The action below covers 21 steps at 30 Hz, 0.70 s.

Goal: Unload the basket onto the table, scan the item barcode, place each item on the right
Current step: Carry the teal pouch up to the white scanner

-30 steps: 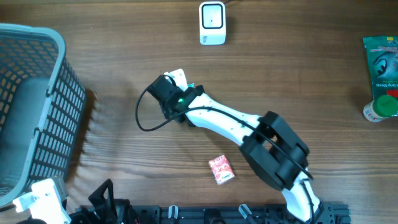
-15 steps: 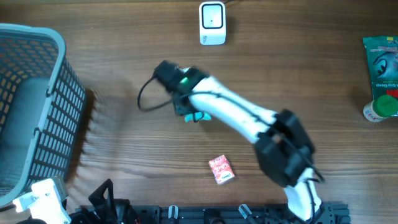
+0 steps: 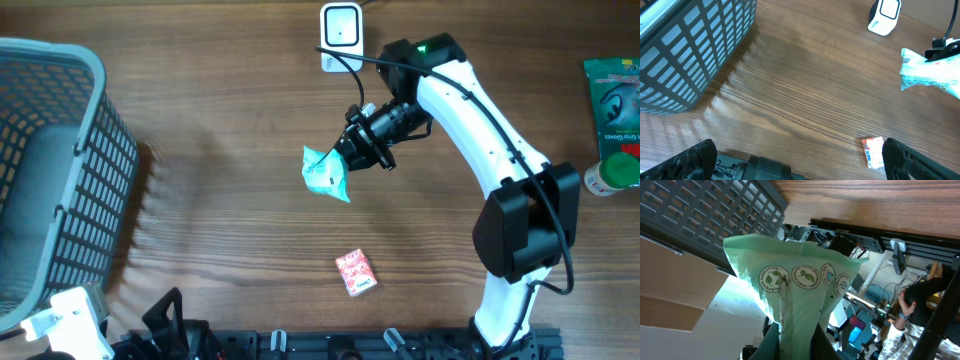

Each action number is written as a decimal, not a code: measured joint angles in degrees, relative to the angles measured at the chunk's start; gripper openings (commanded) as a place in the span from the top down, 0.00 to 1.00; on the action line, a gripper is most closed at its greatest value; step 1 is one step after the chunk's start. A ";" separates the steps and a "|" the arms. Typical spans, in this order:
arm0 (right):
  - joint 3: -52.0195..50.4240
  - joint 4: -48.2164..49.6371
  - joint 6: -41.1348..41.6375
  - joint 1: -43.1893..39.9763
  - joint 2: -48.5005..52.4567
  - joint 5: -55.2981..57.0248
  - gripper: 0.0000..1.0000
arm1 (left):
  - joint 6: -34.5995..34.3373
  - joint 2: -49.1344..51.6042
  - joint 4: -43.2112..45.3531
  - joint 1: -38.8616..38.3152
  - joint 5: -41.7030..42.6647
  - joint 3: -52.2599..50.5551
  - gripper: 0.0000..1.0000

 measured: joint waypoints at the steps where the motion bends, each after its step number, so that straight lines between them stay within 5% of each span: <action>1: 0.00 0.00 0.04 0.00 0.00 0.28 0.96 | 0.00 0.00 0.00 0.00 0.00 0.00 0.00; 8: -0.04 5.25 -0.98 0.20 0.00 20.39 0.96 | 0.00 0.00 0.02 0.00 0.00 0.00 0.00; 12: -0.35 16.04 -14.36 0.81 0.00 19.47 0.96 | 0.00 0.00 -0.02 0.00 -0.02 0.00 0.00; 17: -4.68 36.54 -26.25 2.75 -0.02 37.20 0.96 | 0.00 0.00 0.00 0.00 -0.02 0.00 0.00; 21: -12.66 59.17 -37.46 3.34 0.17 11.91 0.96 | 0.00 0.00 0.02 0.00 0.00 0.00 0.00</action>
